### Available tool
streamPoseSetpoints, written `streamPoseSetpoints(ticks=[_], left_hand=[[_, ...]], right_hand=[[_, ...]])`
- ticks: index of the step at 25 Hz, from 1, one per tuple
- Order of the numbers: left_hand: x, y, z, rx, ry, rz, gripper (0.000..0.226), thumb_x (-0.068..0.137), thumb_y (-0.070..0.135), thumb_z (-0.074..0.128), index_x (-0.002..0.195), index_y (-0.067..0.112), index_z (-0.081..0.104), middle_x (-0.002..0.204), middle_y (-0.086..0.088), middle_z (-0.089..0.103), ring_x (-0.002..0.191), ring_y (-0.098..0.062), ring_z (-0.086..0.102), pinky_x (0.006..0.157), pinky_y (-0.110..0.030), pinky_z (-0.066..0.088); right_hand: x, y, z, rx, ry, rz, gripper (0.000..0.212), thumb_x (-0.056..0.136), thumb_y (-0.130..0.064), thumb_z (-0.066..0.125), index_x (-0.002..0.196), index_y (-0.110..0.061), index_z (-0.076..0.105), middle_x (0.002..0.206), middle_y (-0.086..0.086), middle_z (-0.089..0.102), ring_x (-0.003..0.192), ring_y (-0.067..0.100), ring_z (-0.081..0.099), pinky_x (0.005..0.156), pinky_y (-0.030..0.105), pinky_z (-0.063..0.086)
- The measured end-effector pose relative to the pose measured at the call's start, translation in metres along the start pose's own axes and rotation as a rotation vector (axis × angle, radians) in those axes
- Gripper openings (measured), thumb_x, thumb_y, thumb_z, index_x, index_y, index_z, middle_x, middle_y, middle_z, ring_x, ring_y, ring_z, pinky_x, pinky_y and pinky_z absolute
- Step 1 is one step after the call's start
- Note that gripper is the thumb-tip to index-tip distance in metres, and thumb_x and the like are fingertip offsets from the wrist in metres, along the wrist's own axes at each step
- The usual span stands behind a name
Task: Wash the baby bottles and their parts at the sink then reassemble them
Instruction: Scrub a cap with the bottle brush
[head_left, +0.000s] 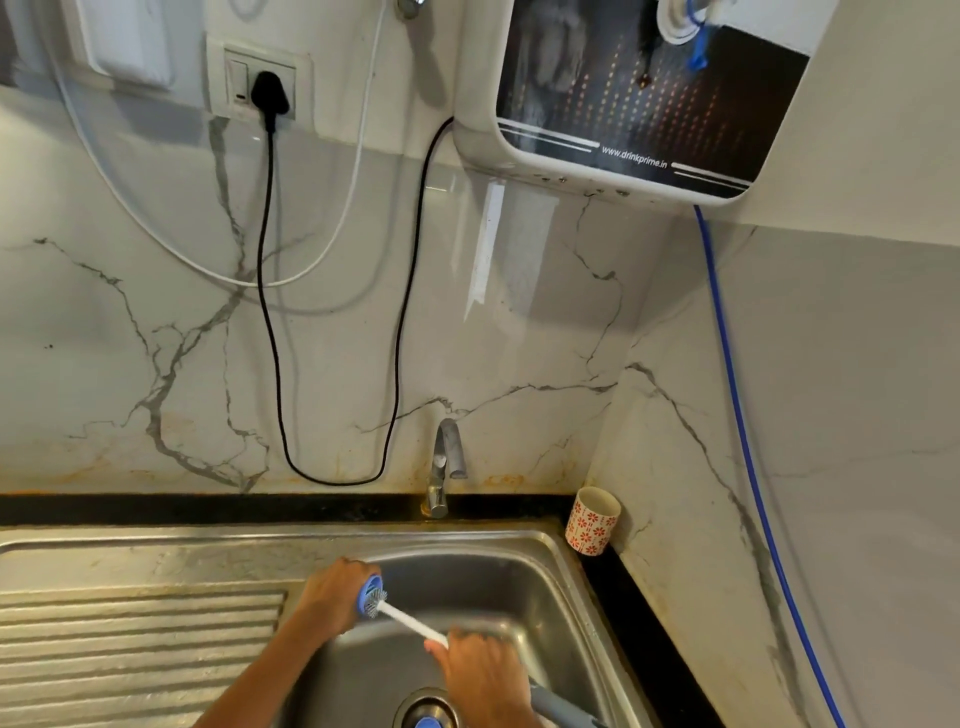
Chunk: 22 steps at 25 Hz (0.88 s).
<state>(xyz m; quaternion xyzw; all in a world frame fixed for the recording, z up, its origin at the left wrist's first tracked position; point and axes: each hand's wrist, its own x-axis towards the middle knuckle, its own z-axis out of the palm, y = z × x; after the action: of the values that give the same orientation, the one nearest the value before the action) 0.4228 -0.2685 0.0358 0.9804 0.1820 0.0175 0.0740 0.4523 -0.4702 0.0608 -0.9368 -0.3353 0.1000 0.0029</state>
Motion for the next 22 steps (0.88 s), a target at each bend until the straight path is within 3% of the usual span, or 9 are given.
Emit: streamPoseSetpoints(ticks=[2, 3, 5, 7, 9, 13, 16, 19, 22], left_hand=[[0.005, 0.007, -0.003, 0.026, 0.03, 0.027, 0.031, 0.086, 0.029, 0.063, 0.116, 0.025, 0.057, 0.117, 0.002, 0.059, 0.105, -0.011, 0.056, 0.087, -0.019, 0.045], [0.009, 0.011, -0.005, 0.051, 0.059, 0.062, 0.03, 0.088, 0.028, 0.061, 0.117, 0.023, 0.056, 0.118, 0.002, 0.057, 0.106, -0.011, 0.056, 0.088, -0.019, 0.044], [0.012, 0.018, -0.009, 0.101, 0.073, 0.109, 0.027, 0.091, 0.027, 0.055, 0.117, 0.021, 0.055, 0.12, 0.002, 0.055, 0.111, -0.012, 0.05, 0.092, -0.021, 0.041], [0.011, 0.013, -0.012, 0.114, 0.102, 0.105, 0.026, 0.091, 0.028, 0.052, 0.116, 0.021, 0.054, 0.122, 0.004, 0.055, 0.117, -0.012, 0.045, 0.095, -0.021, 0.039], [0.008, 0.002, -0.013, 0.081, 0.123, 0.06, 0.026, 0.09, 0.026, 0.054, 0.116, 0.023, 0.053, 0.121, 0.006, 0.055, 0.118, -0.011, 0.044, 0.095, -0.022, 0.038], [0.002, 0.003, -0.012, -0.039, 0.08, 0.053, 0.031, 0.086, 0.026, 0.061, 0.116, 0.022, 0.056, 0.117, 0.001, 0.06, 0.109, -0.014, 0.053, 0.088, -0.022, 0.04], [0.009, 0.013, -0.019, -0.031, 0.089, 0.097, 0.03, 0.083, 0.021, 0.065, 0.112, 0.018, 0.058, 0.114, -0.002, 0.061, 0.108, -0.016, 0.054, 0.091, -0.025, 0.044], [0.007, 0.015, -0.018, 0.029, 0.114, 0.109, 0.026, 0.085, 0.022, 0.06, 0.11, 0.019, 0.058, 0.113, 0.0, 0.06, 0.109, -0.014, 0.051, 0.088, -0.024, 0.043], [-0.011, 0.001, 0.007, 0.019, 0.042, 0.031, 0.026, 0.086, 0.021, 0.059, 0.112, 0.02, 0.055, 0.115, 0.0, 0.058, 0.109, -0.015, 0.049, 0.086, -0.024, 0.041]], right_hand=[[0.007, 0.006, 0.001, 0.002, 0.255, 0.026, 0.051, 0.091, -0.059, 0.046, 0.103, -0.014, 0.066, 0.097, 0.015, 0.071, 0.095, 0.022, 0.068, 0.08, 0.028, 0.05], [0.006, 0.007, 0.001, 0.038, 0.301, 0.063, 0.051, 0.087, -0.062, 0.05, 0.097, -0.016, 0.07, 0.092, 0.013, 0.072, 0.09, 0.018, 0.069, 0.076, 0.025, 0.051], [0.002, 0.0, 0.008, 0.161, 0.119, 0.125, 0.057, 0.094, -0.059, 0.036, 0.111, -0.014, 0.067, 0.112, 0.012, 0.068, 0.108, 0.022, 0.063, 0.088, 0.029, 0.046], [-0.004, -0.005, 0.015, 0.22, -0.088, 0.169, 0.061, 0.097, -0.057, 0.028, 0.12, -0.011, 0.061, 0.122, 0.012, 0.063, 0.115, 0.025, 0.057, 0.085, 0.032, 0.041], [-0.009, -0.002, 0.017, 0.192, -0.095, 0.16, 0.061, 0.098, -0.057, 0.027, 0.121, -0.012, 0.06, 0.124, 0.012, 0.062, 0.116, 0.026, 0.057, 0.081, 0.032, 0.037], [-0.008, 0.018, 0.008, 0.041, 0.097, 0.076, 0.079, 0.091, -0.064, 0.005, 0.113, -0.015, 0.062, 0.113, 0.01, 0.066, 0.109, 0.027, 0.062, 0.088, 0.034, 0.047], [-0.002, 0.022, 0.016, 0.029, 0.387, 0.068, 0.075, 0.099, -0.056, 0.009, 0.089, -0.016, 0.071, 0.088, 0.01, 0.072, 0.085, 0.02, 0.07, 0.07, 0.03, 0.053], [-0.016, 0.017, 0.024, 0.045, 0.075, 0.043, 0.08, 0.093, -0.06, 0.001, 0.111, -0.012, 0.063, 0.113, 0.01, 0.066, 0.108, 0.028, 0.061, 0.088, 0.034, 0.045], [-0.029, 0.009, 0.021, -0.041, 0.028, -0.002, 0.059, 0.1, -0.053, 0.019, 0.112, -0.013, 0.061, 0.112, 0.009, 0.066, 0.107, 0.03, 0.062, 0.087, 0.035, 0.047]])
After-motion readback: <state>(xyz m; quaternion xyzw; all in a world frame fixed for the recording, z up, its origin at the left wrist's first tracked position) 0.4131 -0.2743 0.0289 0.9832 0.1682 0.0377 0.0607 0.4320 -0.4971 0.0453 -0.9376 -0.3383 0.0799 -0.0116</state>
